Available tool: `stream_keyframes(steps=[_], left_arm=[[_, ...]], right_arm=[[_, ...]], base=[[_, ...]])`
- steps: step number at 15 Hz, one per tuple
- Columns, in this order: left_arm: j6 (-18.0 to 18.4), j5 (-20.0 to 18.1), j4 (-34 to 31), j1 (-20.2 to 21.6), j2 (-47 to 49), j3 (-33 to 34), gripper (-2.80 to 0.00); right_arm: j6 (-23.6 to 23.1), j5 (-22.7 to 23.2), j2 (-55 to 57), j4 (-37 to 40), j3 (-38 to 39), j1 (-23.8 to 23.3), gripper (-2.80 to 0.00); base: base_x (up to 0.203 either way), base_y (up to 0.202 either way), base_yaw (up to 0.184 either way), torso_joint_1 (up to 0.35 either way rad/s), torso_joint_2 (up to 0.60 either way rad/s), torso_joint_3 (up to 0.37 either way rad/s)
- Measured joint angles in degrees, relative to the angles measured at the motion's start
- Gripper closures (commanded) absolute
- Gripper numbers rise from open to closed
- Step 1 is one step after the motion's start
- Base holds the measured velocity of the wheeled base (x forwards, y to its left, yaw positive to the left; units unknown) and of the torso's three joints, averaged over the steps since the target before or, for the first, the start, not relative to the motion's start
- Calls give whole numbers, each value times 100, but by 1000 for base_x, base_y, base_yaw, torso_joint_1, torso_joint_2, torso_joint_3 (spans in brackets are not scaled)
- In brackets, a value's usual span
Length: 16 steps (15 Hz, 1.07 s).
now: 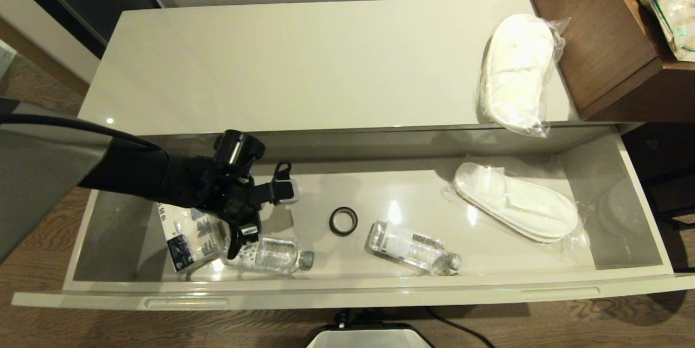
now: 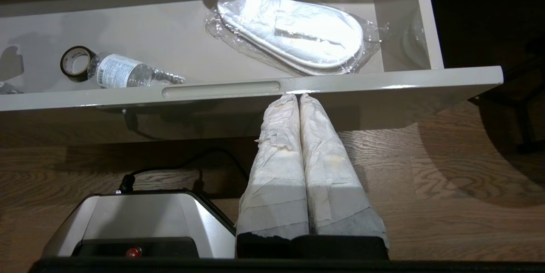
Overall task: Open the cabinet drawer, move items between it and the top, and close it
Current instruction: Take out the mineral water from the drawer
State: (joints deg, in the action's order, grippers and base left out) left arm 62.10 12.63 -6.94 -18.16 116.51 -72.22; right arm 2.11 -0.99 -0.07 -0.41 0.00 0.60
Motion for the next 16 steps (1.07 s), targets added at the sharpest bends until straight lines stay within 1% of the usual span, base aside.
stream_keyframes(steps=[6,8,12,16], left_arm=[[7,31,11,-181,39,56,-280],[-1,95,15,-323,50,76,-280],[-69,58,11,-504,41,90,-280],[-18,80,11,-626,16,127,-280]], right_arm=[[0,2,0,0,0,0,0],[0,3,0,0,0,0,0],[-2,2,0,-1,0,-5,0],[0,5,0,0,0,0,0]], base=[[0,0,0,0,0,0],[0,0,0,0,0,0],[0,0,0,0,0,0],[0,0,0,0,0,0]])
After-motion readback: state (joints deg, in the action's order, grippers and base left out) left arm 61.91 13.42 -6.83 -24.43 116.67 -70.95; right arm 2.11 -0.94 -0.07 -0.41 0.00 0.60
